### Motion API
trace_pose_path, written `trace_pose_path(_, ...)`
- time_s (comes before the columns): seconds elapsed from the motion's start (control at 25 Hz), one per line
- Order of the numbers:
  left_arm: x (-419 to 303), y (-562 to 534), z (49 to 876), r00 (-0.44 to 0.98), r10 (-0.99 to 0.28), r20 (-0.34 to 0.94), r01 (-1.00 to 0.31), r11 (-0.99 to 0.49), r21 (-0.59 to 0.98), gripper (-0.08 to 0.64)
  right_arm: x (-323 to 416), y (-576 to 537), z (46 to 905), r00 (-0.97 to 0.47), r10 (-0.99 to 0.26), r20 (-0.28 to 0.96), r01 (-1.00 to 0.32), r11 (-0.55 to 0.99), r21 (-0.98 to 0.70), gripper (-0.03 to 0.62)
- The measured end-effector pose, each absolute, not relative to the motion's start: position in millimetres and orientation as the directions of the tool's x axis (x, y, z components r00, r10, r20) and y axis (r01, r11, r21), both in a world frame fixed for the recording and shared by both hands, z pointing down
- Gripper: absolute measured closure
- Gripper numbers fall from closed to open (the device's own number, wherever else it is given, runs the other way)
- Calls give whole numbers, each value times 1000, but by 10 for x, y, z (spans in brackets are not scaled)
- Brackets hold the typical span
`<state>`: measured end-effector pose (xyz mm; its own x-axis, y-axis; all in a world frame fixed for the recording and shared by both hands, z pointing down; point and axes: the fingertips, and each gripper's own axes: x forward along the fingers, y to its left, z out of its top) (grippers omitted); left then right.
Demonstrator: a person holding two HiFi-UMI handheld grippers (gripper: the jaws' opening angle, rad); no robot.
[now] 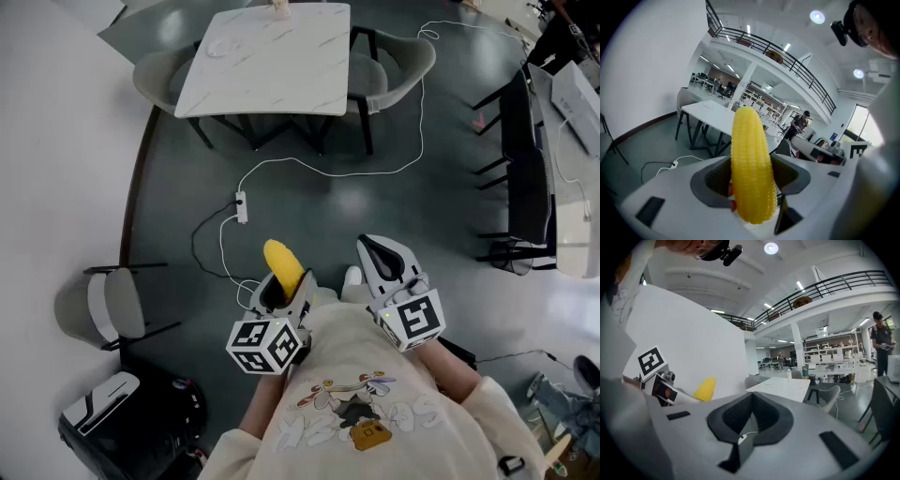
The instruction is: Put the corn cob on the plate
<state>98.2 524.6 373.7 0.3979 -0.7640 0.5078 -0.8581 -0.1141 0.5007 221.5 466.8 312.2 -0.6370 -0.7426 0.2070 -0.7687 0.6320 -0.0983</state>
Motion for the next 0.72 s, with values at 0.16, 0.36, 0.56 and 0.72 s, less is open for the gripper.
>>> trace_pose_path(0.16, 1079, 5248, 3748, 389, -765, 514, -859, -100, 502, 295, 2296, 4670, 3170, -647, -731, 218, -760, 642, -104, 588)
trace_pose_path(0.36, 1270, 5223, 3748, 399, -758, 516, -861, -116, 496, 295, 2491, 4676, 3147, -643, -737, 210, -763, 639, -94, 588)
trace_pose_path(0.56, 1416, 5224, 3816, 406, -747, 527, -855, -108, 507, 295, 2601, 4631, 3167, -656, -731, 188, -754, 646, -119, 588)
trace_pose_path(0.72, 1382, 5223, 3845, 386, -743, 547, -864, -84, 496, 295, 2602, 4591, 3234, -665, -719, 201, -746, 649, -145, 588)
